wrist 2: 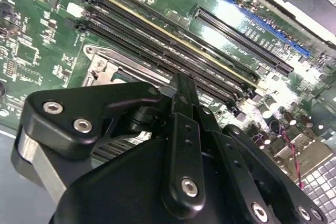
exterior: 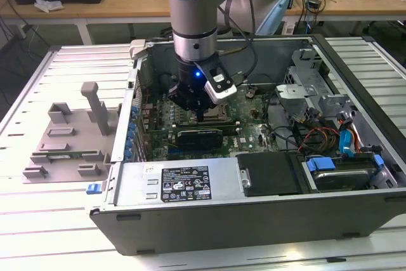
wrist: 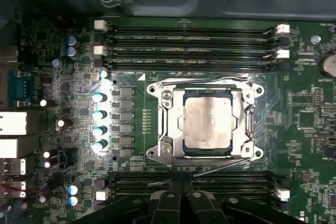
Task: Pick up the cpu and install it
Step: 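Install the second cpu locking lever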
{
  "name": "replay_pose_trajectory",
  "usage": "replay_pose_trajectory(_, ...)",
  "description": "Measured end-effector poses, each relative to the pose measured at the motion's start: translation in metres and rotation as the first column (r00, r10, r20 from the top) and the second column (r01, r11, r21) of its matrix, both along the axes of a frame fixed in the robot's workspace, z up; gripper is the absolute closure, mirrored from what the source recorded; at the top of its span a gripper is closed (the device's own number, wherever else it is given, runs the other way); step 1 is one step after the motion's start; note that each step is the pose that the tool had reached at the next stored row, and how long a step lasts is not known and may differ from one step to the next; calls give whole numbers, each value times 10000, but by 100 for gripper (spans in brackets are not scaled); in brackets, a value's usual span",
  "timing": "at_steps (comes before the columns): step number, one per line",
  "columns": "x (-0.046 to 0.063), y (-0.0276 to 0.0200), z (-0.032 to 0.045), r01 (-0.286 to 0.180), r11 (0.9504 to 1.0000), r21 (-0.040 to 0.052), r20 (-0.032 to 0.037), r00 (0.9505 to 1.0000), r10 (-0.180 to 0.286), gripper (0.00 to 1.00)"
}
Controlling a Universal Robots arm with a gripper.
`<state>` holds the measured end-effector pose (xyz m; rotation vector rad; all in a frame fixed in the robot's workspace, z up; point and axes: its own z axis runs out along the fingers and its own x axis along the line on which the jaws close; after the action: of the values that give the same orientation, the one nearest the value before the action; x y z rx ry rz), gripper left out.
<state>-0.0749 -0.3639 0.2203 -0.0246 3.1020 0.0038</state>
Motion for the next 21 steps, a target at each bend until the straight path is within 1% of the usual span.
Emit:
replay_pose_trajectory(3,-39,-18,-3,-90,10000,9,0,10000,90,89)
replay_pose_trajectory(6,-69,-62,-7,-144,9999,38,2,9999,144,89)
replay_pose_trajectory(7,-79,-89,-10,-158,9998,92,10,9999,158,89)
replay_pose_trajectory(9,-91,-116,-16,-180,9993,328,76,9998,178,89)
replay_pose_trajectory(10,-93,-122,-18,-188,9989,426,106,9998,184,89)
replay_pose_trajectory(11,-95,-126,-19,-194,9986,496,127,9997,188,89)
replay_pose_trajectory(12,-101,-133,-26,-203,9978,632,166,9997,193,89)
replay_pose_trajectory(13,-105,-135,-30,-207,9972,717,190,9996,194,89)
replay_pose_trajectory(14,-108,-137,-33,-210,9969,760,202,9996,195,89)
replay_pose_trajectory(15,-112,-139,-38,-215,9964,824,221,9996,197,89)
replay_pose_trajectory(17,-119,-142,-47,-219,9956,911,246,9995,197,89)
replay_pose_trajectory(18,-127,-154,-53,-219,9949,981,261,9995,194,89)
replay_pose_trajectory(19,-140,-179,-57,-218,9943,1042,268,9995,191,89)
replay_pose_trajectory(21,-153,-197,-64,-221,9933,1136,289,9994,190,89)
